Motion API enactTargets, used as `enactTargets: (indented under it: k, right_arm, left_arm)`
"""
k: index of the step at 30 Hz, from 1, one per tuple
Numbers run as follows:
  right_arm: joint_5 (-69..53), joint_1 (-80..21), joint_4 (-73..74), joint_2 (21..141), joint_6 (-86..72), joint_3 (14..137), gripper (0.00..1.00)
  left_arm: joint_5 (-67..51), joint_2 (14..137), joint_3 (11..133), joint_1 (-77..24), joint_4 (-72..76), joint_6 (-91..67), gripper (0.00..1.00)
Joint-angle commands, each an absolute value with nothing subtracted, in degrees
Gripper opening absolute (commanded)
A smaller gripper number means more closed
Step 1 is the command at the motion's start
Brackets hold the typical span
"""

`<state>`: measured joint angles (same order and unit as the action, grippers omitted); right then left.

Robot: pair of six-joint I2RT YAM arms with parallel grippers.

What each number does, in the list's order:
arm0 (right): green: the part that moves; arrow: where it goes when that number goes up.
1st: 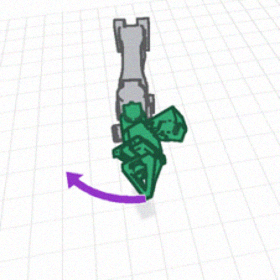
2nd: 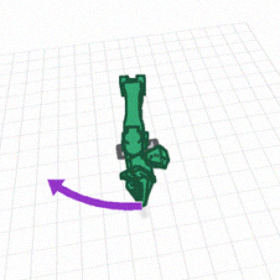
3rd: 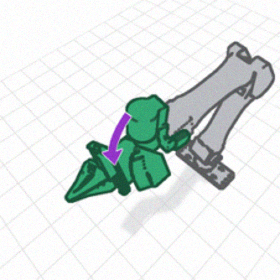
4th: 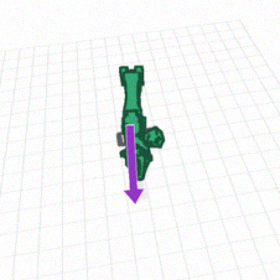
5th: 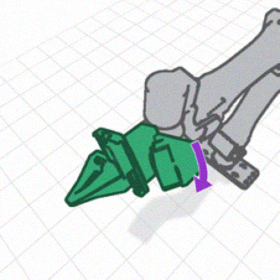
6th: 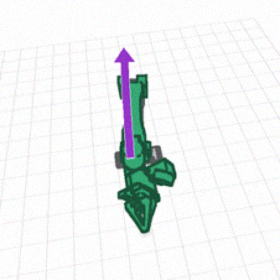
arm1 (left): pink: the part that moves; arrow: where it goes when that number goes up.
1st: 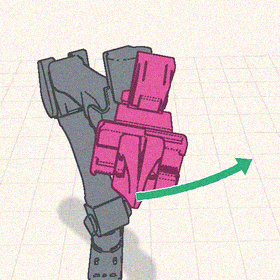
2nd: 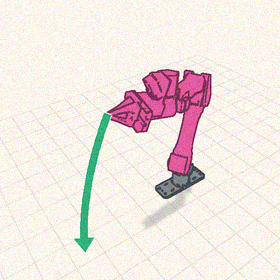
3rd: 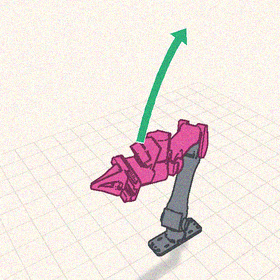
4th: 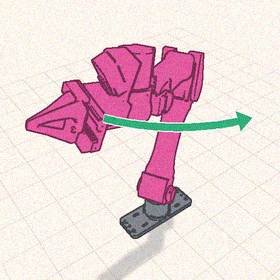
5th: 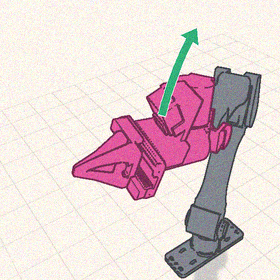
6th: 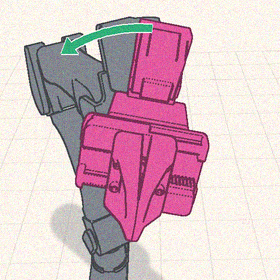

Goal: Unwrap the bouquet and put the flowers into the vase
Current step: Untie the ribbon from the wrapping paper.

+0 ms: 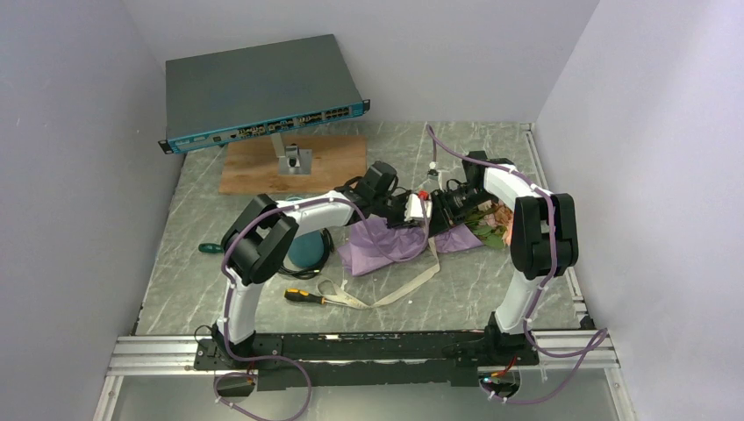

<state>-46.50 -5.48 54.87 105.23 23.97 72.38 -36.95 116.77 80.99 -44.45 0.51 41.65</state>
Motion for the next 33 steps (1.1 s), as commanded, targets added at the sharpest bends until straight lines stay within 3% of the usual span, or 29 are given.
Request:
enactTargets:
  k: [1,8,10,13,16,27,30,33]
  right_arm:
    - [-46.6,-5.6,53.9,105.0,24.9,73.4,0.16]
    - [-46.6,-5.6,54.9,104.9,25.7,73.4,0.09]
    - [-46.5,-5.5,55.5,104.8,26.3,73.7,0.09]
    - [-45.6,-5.4,56.7,104.7,27.4,73.7,0.09]
    - [-44.9,-4.7,57.9,104.4,28.6,72.7,0.10]
    - [-43.4,-1.7,60.8,103.4,32.1,69.3,0.11]
    - [-42.8,-0.4,62.1,103.0,33.8,68.7,0.04]
    - [-42.8,-0.3,62.1,103.0,34.0,68.1,0.03]
  left_arm:
    - [-39.7,115.4,82.6,-45.9,-2.3,46.4,0.36]
    - [-39.4,117.6,84.3,-46.2,-5.0,48.8,0.38]
    - [-39.1,117.8,84.3,-46.2,-5.1,48.6,0.30]
    - [-38.8,118.0,85.0,-45.7,-5.2,45.2,0.08]
    - [-38.2,118.0,84.9,-44.5,-4.3,41.5,0.00]
    - [-34.4,119.3,85.3,-40.0,-0.7,28.9,0.00]
    - [-33.5,119.8,85.8,-39.1,-0.6,26.9,0.00]
    - [-32.6,120.4,86.3,-38.7,-1.4,26.5,0.00]
